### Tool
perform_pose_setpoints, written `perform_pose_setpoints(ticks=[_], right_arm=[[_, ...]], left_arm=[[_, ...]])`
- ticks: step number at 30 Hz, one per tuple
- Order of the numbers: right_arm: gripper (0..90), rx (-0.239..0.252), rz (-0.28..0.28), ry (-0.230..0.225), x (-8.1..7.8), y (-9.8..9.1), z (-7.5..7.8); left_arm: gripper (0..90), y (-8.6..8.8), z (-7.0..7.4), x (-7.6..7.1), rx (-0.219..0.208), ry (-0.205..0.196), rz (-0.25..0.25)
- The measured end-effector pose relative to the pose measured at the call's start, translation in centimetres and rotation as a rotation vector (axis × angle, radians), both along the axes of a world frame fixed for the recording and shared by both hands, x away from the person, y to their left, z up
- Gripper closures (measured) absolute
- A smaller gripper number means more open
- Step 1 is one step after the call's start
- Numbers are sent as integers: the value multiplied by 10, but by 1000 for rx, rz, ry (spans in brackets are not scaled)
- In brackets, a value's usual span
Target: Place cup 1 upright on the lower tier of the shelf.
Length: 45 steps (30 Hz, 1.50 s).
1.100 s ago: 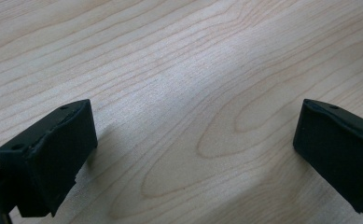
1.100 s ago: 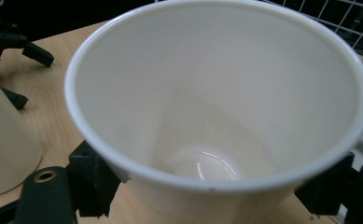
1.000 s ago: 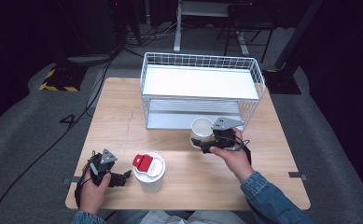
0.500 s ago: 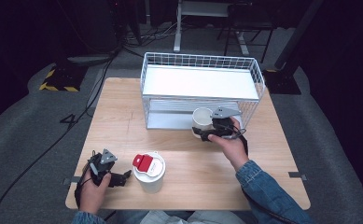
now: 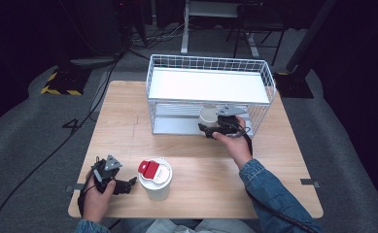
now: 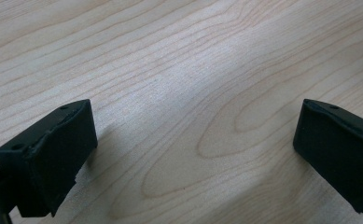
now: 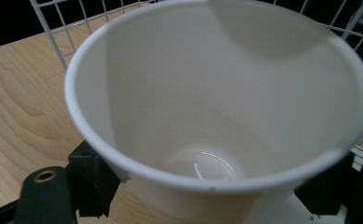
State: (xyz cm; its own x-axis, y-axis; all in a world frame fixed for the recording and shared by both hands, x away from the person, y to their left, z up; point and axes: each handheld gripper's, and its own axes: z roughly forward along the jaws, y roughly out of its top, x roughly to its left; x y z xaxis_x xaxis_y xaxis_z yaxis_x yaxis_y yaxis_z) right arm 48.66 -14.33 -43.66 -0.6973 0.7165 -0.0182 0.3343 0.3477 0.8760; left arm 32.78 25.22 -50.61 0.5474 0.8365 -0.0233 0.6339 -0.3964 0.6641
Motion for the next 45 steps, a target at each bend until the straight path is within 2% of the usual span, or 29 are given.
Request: perform_pose_setpoints(ticks=[9,24,30,39,45], right_arm=[[215,-36,-30,-29,9,5,-15],[214,-10,-82,-56,21,5,-31],[213,-17,-81,-52,23,7,-34],[211,-2,-83,-32,26,5,-34],[145,-13,-81,-18,28,4,-36]], left_arm=[[0,0,0,0,0,0,0],[0,0,0,0,1,0,0],[0,0,0,0,1,0,0],[0,0,0,0,1,0,0],[0,0,0,0,1,0,0]])
